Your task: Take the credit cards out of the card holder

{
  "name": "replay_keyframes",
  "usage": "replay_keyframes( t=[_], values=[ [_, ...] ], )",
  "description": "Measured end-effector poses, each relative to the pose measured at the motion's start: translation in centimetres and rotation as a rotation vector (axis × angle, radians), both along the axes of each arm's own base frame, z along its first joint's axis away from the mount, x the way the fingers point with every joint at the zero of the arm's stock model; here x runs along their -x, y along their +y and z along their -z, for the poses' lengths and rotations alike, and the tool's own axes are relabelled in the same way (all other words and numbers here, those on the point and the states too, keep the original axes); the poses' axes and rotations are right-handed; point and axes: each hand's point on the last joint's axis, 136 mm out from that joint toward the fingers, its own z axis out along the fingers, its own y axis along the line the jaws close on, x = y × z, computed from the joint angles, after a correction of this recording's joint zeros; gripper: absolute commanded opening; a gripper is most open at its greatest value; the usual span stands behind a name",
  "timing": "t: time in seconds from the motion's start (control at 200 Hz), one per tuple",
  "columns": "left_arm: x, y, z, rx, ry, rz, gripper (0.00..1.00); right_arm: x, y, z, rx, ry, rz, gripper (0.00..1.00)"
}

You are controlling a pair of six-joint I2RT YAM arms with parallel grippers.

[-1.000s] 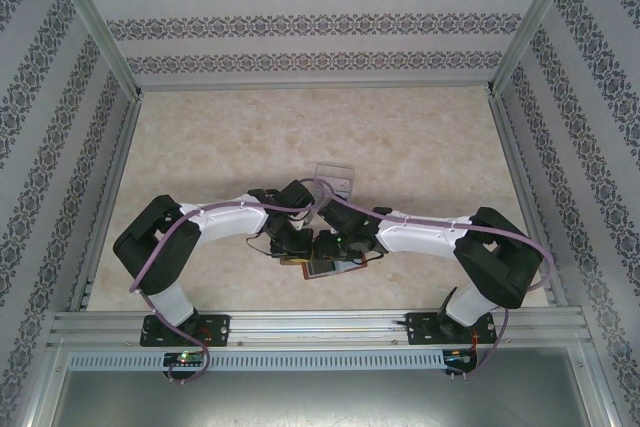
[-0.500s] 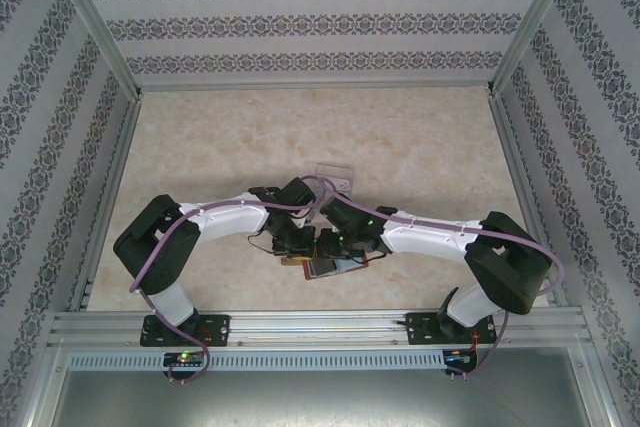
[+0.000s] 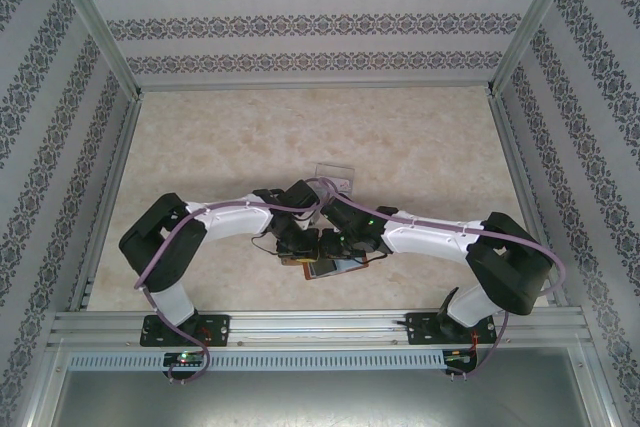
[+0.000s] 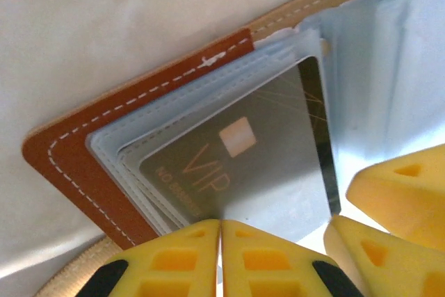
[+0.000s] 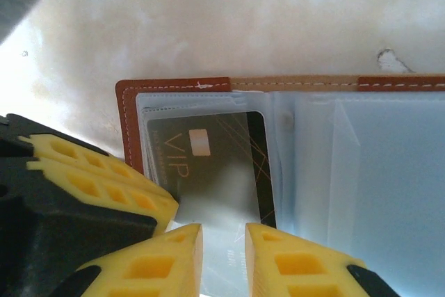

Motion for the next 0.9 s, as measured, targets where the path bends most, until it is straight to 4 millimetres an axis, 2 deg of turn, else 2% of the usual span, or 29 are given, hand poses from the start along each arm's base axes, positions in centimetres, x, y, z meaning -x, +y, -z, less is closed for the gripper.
replay_keyframes(
  t=[0.565, 0.899],
  values=[
    [-0.4, 0.5, 0.0, -0.04, -0.026, 0.004, 0.12, 0.2, -0.2, 1.5, 0.036, 0.027, -0.005, 0.24],
    [-0.4, 0.7, 0.0, -0.047, -0.024, 0.003, 0.12, 0.2, -0.2, 1.9, 0.042, 0.043, -0.005, 0.16]
  ],
)
